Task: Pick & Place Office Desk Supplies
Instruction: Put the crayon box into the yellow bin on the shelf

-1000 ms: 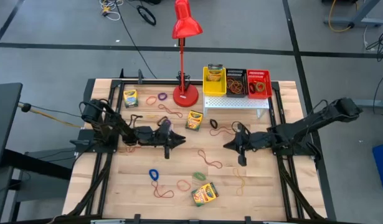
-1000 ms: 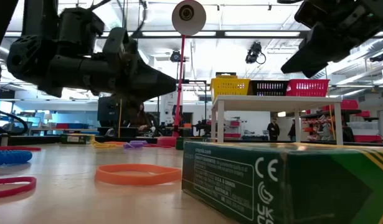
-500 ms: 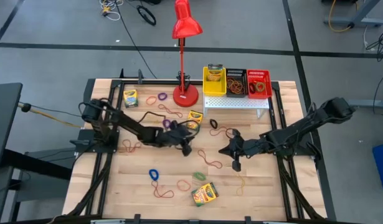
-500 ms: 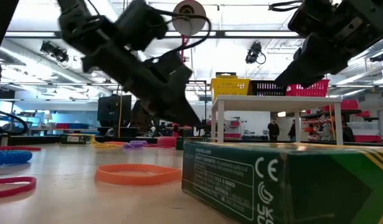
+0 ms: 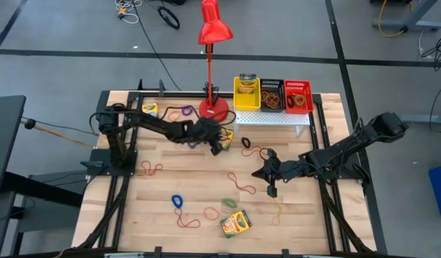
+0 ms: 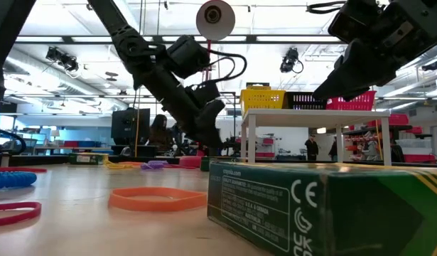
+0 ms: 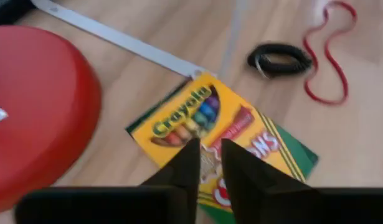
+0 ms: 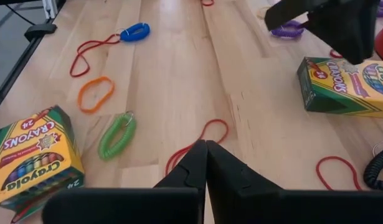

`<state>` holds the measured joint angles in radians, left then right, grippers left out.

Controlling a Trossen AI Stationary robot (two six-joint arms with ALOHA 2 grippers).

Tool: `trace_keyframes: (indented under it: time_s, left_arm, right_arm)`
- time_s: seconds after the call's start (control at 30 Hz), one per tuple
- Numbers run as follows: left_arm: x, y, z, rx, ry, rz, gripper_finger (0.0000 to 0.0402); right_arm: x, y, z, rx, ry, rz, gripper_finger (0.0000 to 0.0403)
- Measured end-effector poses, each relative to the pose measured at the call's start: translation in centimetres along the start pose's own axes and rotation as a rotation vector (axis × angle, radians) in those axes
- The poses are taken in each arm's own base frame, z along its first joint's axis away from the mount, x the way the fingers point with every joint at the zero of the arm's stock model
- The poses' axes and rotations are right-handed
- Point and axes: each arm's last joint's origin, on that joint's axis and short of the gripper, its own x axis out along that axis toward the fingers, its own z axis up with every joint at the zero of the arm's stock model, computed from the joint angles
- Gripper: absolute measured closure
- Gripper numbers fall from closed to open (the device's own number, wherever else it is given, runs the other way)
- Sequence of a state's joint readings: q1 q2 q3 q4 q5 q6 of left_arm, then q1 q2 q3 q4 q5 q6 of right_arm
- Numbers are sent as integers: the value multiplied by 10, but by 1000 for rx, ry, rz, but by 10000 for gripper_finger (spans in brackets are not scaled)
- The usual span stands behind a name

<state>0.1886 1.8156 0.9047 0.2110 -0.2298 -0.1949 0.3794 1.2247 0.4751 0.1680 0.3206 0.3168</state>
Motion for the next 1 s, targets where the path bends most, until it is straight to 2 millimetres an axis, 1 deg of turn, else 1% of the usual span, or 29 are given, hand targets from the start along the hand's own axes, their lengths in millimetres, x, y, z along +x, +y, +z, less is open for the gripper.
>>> trace_keyframes:
  time_s: [0.1, 0.2, 0.33, 0.43, 0.6, 0.73, 0.87, 1.0]
  left_arm:
    - [1, -1, -2, 55, 22, -43, 370]
    - [2, -5, -8, 92, 57, -47, 392]
    - [0, -13, -12, 112, 84, -57, 395]
    - [-4, -26, -16, 133, 94, -97, 389]
    - [-22, -57, -19, 143, 115, -278, 388]
    - [-43, -78, -16, 166, 90, -355, 390]
    - [-59, -84, -11, 166, 76, -380, 390]
    - [-71, -75, 1, 142, 42, -372, 380]
  right_arm:
    - [0, 0, 0, -8, -1, 1, 392]
    - [0, 0, 1, -8, -10, 4, 392]
    - [0, 1, 3, -8, -31, 11, 392]
    - [0, 2, 4, -12, -43, 15, 392]
    - [-1, 5, 3, -44, -42, 28, 392]
    - [-1, 5, 4, -54, -50, 31, 392]
    - [-1, 5, 4, -55, -49, 30, 392]
    - [-1, 5, 4, -57, -51, 31, 392]
